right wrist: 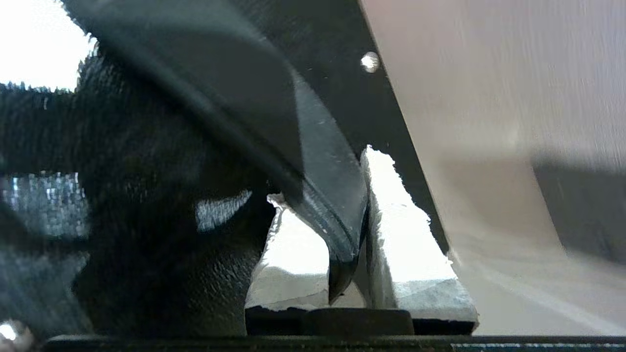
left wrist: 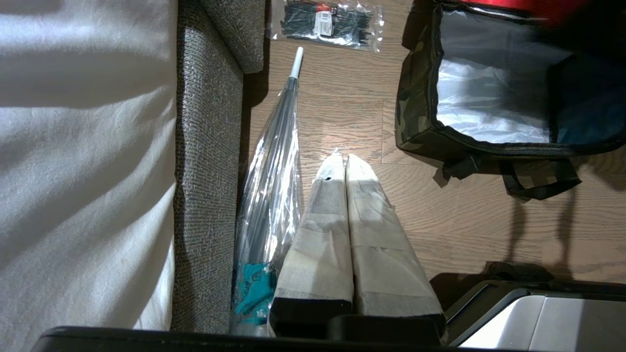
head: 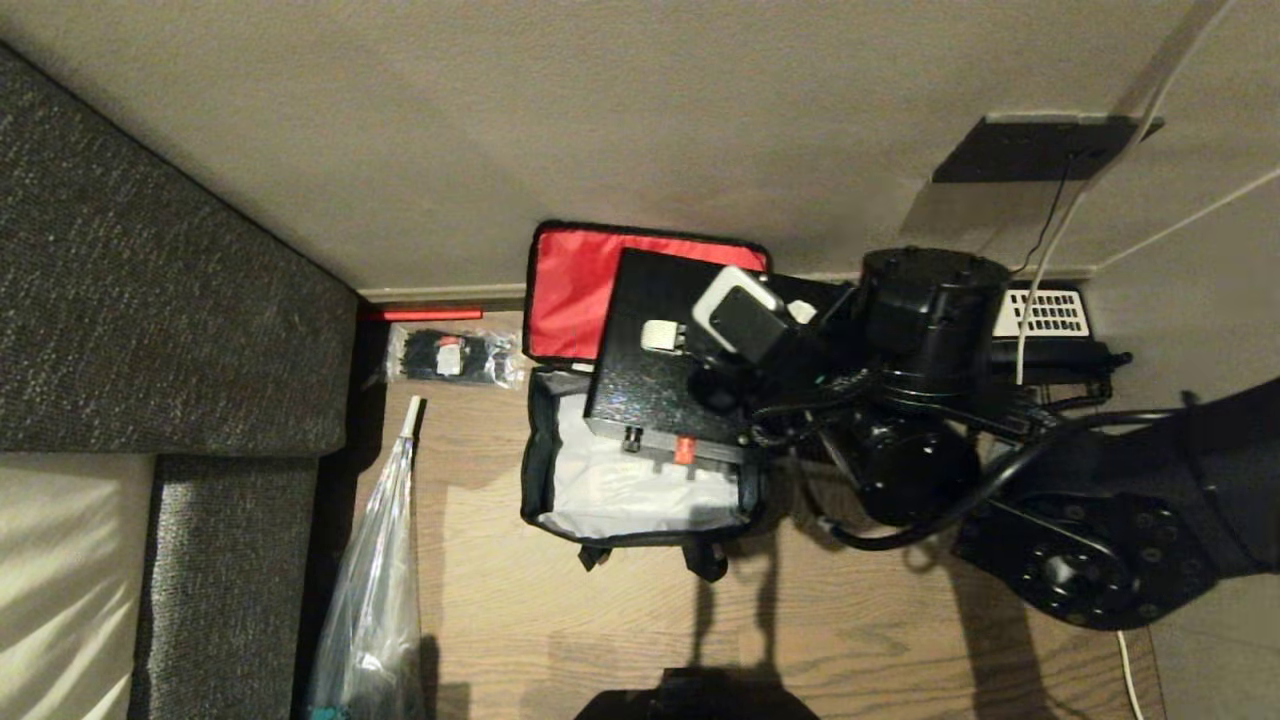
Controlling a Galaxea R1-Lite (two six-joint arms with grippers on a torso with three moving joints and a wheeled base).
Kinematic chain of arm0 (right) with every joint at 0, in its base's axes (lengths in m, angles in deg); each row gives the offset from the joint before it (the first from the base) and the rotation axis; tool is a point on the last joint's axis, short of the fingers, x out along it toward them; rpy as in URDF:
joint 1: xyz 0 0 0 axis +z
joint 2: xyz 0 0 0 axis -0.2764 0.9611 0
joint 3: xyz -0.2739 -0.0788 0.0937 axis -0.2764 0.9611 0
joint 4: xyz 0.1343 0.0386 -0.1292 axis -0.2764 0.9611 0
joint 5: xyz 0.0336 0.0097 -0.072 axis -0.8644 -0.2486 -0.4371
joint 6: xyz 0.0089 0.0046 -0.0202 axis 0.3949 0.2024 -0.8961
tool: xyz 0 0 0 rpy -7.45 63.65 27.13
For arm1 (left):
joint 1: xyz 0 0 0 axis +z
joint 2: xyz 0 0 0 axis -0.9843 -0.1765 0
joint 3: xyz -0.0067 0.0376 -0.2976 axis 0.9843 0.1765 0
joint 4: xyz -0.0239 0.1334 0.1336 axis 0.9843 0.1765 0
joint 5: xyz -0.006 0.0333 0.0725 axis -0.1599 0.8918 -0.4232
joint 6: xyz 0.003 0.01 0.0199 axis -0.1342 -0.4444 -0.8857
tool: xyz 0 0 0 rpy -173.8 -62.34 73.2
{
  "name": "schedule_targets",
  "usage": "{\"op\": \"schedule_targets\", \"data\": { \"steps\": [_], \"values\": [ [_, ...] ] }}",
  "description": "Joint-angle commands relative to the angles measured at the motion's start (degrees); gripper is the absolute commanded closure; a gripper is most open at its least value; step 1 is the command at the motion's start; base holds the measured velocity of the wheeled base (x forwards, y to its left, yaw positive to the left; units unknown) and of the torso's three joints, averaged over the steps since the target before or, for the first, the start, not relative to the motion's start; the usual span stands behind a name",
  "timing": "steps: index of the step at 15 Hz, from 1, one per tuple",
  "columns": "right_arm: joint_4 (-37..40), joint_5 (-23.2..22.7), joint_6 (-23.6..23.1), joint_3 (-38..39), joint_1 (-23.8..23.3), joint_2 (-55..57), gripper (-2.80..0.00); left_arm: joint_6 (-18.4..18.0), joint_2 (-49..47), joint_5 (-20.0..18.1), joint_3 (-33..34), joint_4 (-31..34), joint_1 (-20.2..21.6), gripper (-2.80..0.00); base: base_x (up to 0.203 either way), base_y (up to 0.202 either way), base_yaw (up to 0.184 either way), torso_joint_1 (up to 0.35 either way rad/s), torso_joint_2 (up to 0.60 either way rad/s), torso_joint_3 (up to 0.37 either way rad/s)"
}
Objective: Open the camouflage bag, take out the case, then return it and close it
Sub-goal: Release the handle
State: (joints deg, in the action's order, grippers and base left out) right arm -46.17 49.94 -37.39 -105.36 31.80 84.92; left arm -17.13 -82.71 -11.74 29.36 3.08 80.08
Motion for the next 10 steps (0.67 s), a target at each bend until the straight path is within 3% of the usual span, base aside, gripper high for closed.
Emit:
{"op": "schedule_targets", "data": {
  "steps": [1,6,10],
  "values": [
    [0.6,1.1,0.5,8.1,-5.5,-9.9,0.0,0.0,0.1,0.0,0.2,0.0,0.0,0.0,0.0,0.0,0.0,0.0,0.0,0.0],
    [1.8,1.4,3.8,20.6,-19.4,-19.3,0.0,0.0,0.1,0.0,0.2,0.0,0.0,0.0,0.0,0.0,0.0,0.0,0.0,0.0],
    [1.6,1.4,7.4,25.8,-25.8,-20.4,0.0,0.0,0.1,0.0,0.2,0.0,0.0,0.0,0.0,0.0,0.0,0.0,0.0,0.0]
  ]
}}
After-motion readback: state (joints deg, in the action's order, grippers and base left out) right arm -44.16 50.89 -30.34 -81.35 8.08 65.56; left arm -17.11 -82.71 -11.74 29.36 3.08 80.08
